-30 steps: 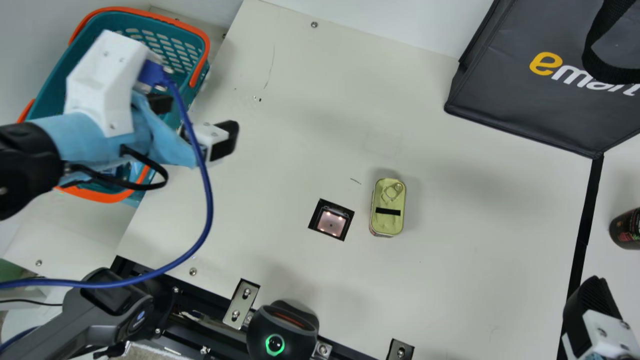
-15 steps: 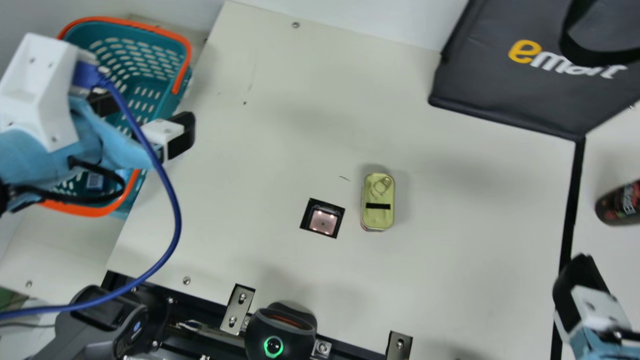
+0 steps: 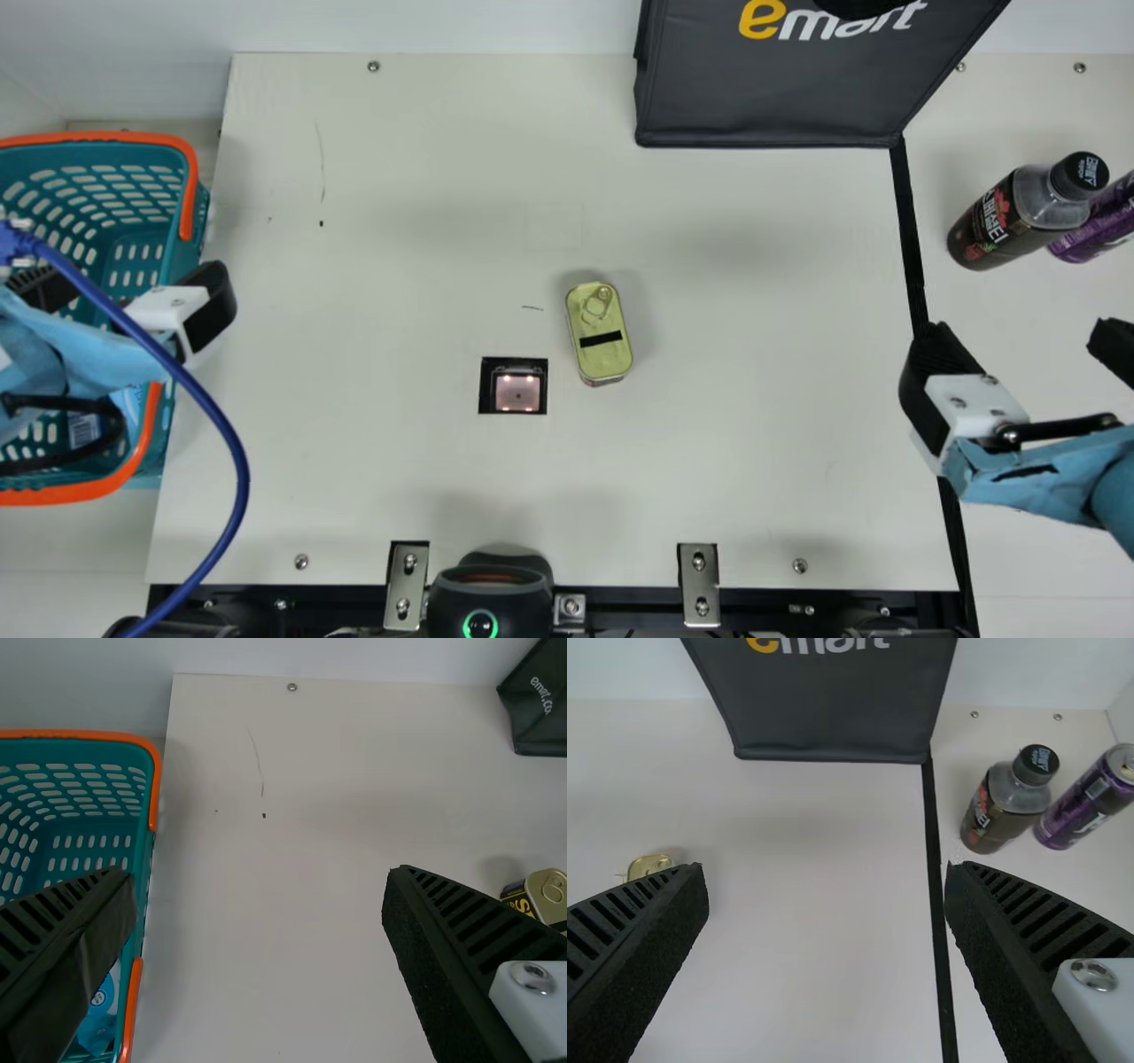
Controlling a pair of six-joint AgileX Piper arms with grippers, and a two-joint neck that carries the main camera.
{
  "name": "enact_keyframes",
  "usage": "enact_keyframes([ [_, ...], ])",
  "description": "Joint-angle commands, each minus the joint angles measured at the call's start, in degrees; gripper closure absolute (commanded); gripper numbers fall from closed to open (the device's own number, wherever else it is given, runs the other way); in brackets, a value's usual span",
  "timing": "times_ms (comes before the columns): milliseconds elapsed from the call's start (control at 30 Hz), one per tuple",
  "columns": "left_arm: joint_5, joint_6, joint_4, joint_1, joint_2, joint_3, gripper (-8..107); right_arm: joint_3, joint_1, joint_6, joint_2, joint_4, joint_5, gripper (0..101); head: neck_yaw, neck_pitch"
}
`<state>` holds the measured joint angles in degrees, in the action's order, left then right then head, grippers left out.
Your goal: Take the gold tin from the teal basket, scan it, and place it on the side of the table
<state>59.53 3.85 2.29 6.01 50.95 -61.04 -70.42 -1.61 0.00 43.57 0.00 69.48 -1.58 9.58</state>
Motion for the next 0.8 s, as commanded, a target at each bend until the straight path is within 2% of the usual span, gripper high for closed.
enact_keyframes([
  [0, 0.0, 0.0, 0.0, 0.0, 0.0, 0.0, 9, -0.6, -1.0, 0.1, 1.0, 1.1, 0.2, 6, 0.0, -1.7],
  [500, 0.0, 0.0, 0.0, 0.0, 0.0, 0.0, 9, -3.6, -13.1, -2.7, 11.7, 9.4, 0.4, 6, 0.0, -1.7],
  [767, 0.0, 0.0, 0.0, 0.0, 0.0, 0.0, 9, -3.1, -20.2, -2.2, 17.2, 8.0, 0.4, 6, 0.0, -1.7],
])
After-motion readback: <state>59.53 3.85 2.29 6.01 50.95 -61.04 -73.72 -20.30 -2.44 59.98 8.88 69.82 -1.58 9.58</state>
